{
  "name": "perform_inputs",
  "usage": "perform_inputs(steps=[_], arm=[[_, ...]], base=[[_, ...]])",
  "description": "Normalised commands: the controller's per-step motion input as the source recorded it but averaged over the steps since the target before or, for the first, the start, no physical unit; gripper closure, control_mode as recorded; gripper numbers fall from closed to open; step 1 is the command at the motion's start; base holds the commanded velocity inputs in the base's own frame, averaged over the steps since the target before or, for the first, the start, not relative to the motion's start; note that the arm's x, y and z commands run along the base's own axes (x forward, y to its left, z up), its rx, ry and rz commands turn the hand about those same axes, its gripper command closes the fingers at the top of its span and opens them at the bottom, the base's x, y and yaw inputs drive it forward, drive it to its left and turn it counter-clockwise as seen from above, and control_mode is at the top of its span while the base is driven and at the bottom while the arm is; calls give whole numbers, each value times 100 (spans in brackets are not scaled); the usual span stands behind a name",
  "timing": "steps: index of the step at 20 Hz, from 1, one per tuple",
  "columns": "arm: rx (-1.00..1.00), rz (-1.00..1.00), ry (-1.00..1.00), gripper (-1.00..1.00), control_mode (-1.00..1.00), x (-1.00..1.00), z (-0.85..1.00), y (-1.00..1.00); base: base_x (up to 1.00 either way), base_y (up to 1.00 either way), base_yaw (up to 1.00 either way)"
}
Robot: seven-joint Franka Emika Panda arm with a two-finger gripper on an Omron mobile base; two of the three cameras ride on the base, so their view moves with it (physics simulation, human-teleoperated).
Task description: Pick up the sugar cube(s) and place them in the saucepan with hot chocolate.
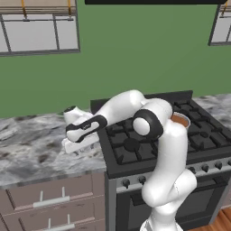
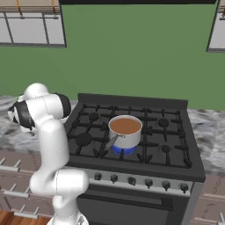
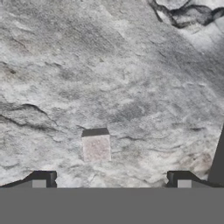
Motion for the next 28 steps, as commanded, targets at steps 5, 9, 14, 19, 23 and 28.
perform_inputs(steps=[5,9,14,19,23,28], arm=[[0,0,0,-100,-100,0,-1,0],[1,0,-1,-100,-100,0,-6,0],[11,-1,-3,-100,-100,0,-5,0],[11,-1,-1,-100,-100,5,0,0],[0,0,-2,-100,-100,0,0,0],[0,0,0,-100,-100,8,0,0]], base=[[0,0,0],[0,0,0],[0,0,0],[0,0,0],[0,0,0],[0,0,0]])
